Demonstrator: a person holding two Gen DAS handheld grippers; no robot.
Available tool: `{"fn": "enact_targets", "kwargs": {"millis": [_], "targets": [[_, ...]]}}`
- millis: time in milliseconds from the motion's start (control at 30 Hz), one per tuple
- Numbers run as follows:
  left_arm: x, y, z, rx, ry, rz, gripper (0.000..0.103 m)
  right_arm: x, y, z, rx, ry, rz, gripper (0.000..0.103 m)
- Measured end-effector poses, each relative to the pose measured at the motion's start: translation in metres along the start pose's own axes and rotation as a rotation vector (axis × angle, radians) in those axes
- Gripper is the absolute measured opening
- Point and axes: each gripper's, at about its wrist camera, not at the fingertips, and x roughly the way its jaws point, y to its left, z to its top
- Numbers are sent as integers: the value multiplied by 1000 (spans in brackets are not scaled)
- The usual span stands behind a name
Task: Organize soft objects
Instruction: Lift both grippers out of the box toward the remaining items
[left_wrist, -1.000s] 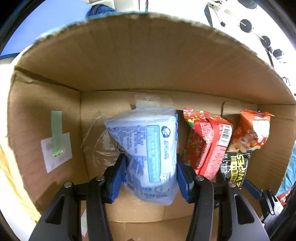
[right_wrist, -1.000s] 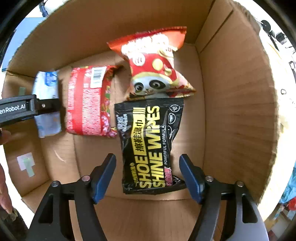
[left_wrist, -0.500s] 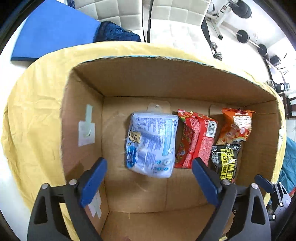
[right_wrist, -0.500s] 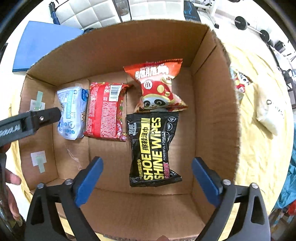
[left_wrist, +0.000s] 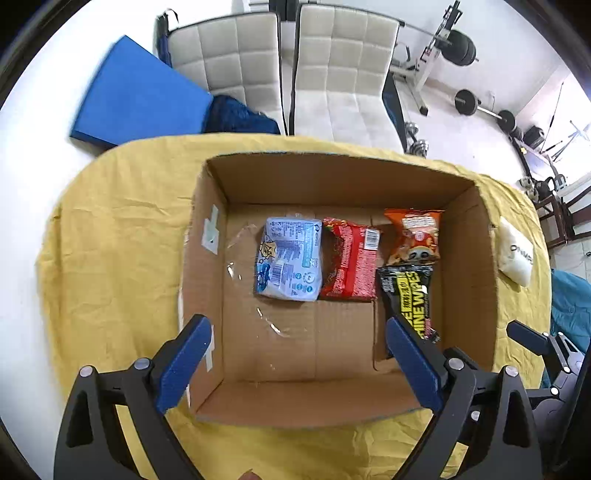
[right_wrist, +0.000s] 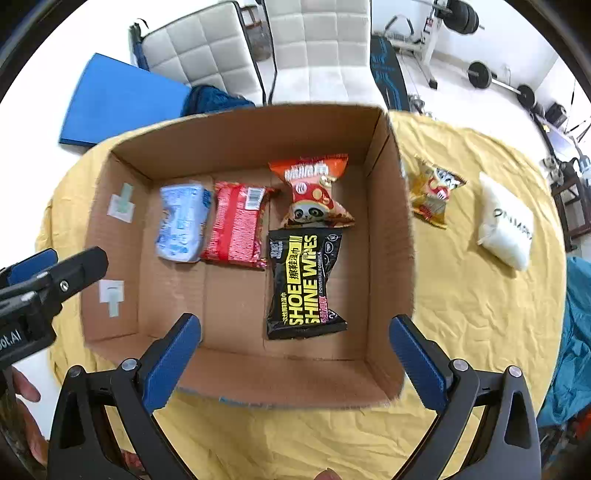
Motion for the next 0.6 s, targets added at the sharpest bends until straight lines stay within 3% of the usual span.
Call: {"fn": "enact_targets", "kwargs": {"millis": [500,600], "targets": [[-78,0,-42,-11,-103,-3,97,-88,2,-34,-26,-130,22,103],[-91,2,-47,-29,-122,9,103,-103,0,-38,-25,-150,18,103]]}}
